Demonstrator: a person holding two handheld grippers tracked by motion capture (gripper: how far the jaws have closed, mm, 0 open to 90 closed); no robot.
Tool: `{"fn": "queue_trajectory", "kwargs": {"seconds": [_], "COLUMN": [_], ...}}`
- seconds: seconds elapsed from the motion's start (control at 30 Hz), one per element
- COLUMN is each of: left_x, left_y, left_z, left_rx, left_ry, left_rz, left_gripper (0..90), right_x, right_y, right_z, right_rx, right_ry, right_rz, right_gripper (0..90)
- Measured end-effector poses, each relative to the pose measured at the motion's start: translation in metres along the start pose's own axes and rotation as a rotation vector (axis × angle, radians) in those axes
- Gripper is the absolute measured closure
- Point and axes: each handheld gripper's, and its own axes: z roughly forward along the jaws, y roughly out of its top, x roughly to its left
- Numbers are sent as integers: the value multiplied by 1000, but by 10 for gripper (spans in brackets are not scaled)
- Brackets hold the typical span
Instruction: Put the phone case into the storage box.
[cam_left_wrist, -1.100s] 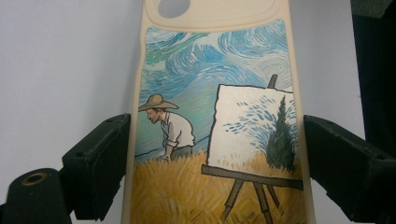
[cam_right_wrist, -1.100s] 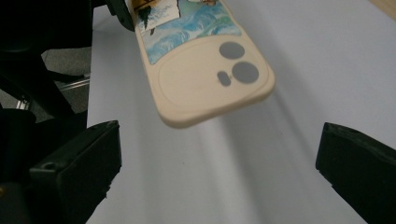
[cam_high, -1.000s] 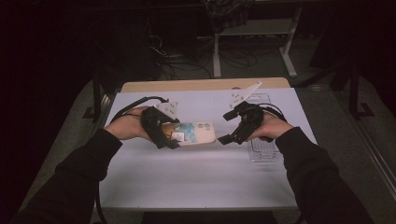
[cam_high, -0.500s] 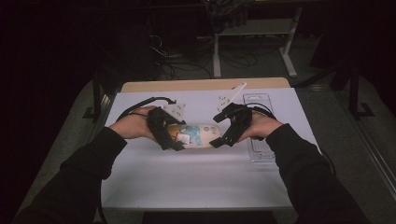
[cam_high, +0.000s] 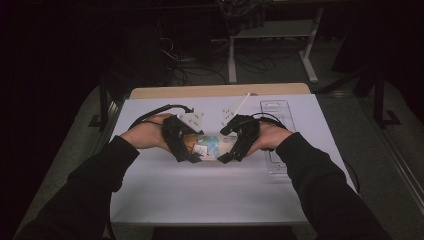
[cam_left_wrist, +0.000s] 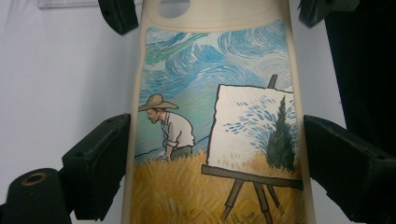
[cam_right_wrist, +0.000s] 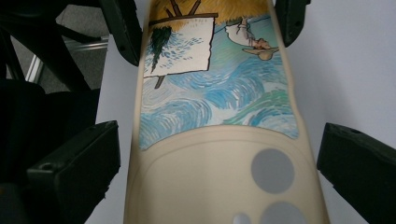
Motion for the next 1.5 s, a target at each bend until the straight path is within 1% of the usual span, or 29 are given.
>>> {"fn": "queue_trajectory", "kwargs": {"seconds": [0.03, 0.13, 0.27, 0.43, 0.57, 0.6, 0.73, 0.87, 1.27, 1.37, 1.43, 1.5], "left_x": [0, 0, 1, 0, 0, 0, 0, -1, 0, -1, -1, 0], "left_y": [0, 1, 2, 3, 4, 4, 6, 6, 6, 6, 5, 5], "left_z": [0, 0, 0, 0, 0, -1, -1, 0, 3, 3, 3, 5], "left_rx": [1, -3, 3, -2, -6, -5, -7, -3, 0, -7, -11, -10], "left_ry": [-2, 1, 0, -2, -5, -3, -1, -4, -21, -9, -18, -13], "left_rz": [0, 4, 11, 9, 4, 10, 6, 4, 5, 17, 9, -4], "left_gripper": [110, 110, 110, 109, 109, 109, 109, 109, 102, 99, 95, 86], "right_x": [0, 0, 0, 0, 1, 1, 1, 2, 3, 4, 4, 5], "right_y": [0, 0, 0, 0, 1, 1, 0, 0, -1, -1, -2, -2], "right_z": [2, 5, 7, 8, 9, 10, 10, 10, 9, 9, 8, 7], "right_rx": [1, 15, 20, 28, 40, 45, 52, 55, 58, 57, 57, 59], "right_ry": [-2, 1, 1, 3, 4, 4, 0, 8, 11, 6, 9, 9], "right_rz": [-11, -10, -17, -17, -32, -32, -34, -52, -63, -57, -59, -59], "right_gripper": [0, 0, 0, 0, 0, 0, 34, 72, 93, 96, 97, 97]}}
